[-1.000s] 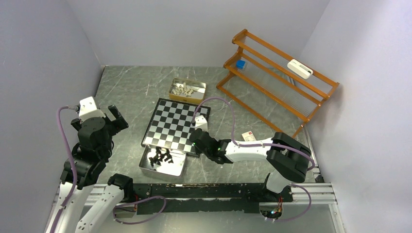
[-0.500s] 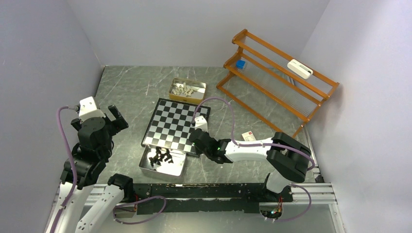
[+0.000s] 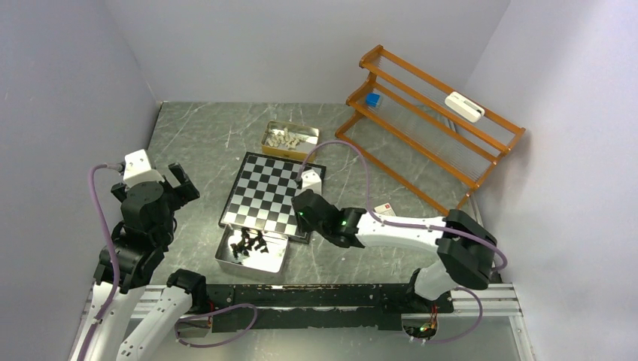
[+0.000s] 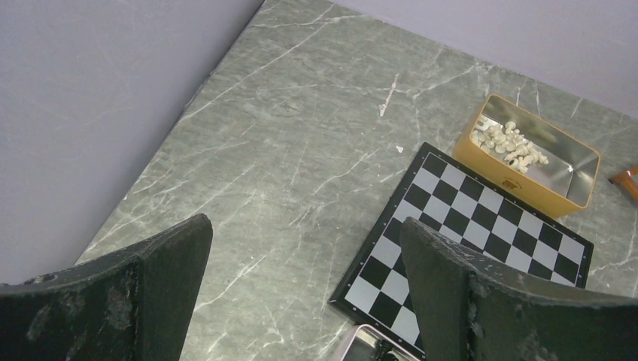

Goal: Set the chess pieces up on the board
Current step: Place the chess piece on the chessboard, then pick up the chess piece from the storage box.

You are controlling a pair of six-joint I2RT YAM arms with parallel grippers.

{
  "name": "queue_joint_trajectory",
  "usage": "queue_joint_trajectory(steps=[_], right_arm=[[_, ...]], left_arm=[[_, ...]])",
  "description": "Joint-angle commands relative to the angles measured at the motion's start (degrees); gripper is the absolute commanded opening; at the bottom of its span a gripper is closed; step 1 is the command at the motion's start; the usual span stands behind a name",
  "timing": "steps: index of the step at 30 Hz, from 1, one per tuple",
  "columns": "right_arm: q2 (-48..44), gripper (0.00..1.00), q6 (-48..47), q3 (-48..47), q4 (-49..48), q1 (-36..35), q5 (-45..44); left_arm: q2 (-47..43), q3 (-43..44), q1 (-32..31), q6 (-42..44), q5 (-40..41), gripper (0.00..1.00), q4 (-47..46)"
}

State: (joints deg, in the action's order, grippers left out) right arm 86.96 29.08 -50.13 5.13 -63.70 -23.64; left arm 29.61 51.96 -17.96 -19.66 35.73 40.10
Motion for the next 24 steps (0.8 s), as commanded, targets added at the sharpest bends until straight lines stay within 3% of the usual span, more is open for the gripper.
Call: queue_joint_trajectory(steps=[1,7,17,24], right_arm=[[-5.7,0.36,1.3,-2.3,2.0,0.1,2.1],[-7.3,0.34,1.3,-4.5,2.0,-0.3,8.0],[-2.5,0.32,0.6,-8.8,0.9,-4.5,15.8],[5.1,0.31,-1.0,-13.9,4.8,-9.8,14.4]], left_arm=[[-0.7,-0.5,-0.5,1.4,-2.0,1.00,-2.4],[-0.8,-0.2,-0.5,1.1,-1.6,1.00,-2.0],[-1.3,0.7,-0.5,0.4,0.3,1.00,-0.5],[-1.6,1.1,-0.5,-0.4,2.2,1.00,0.5]])
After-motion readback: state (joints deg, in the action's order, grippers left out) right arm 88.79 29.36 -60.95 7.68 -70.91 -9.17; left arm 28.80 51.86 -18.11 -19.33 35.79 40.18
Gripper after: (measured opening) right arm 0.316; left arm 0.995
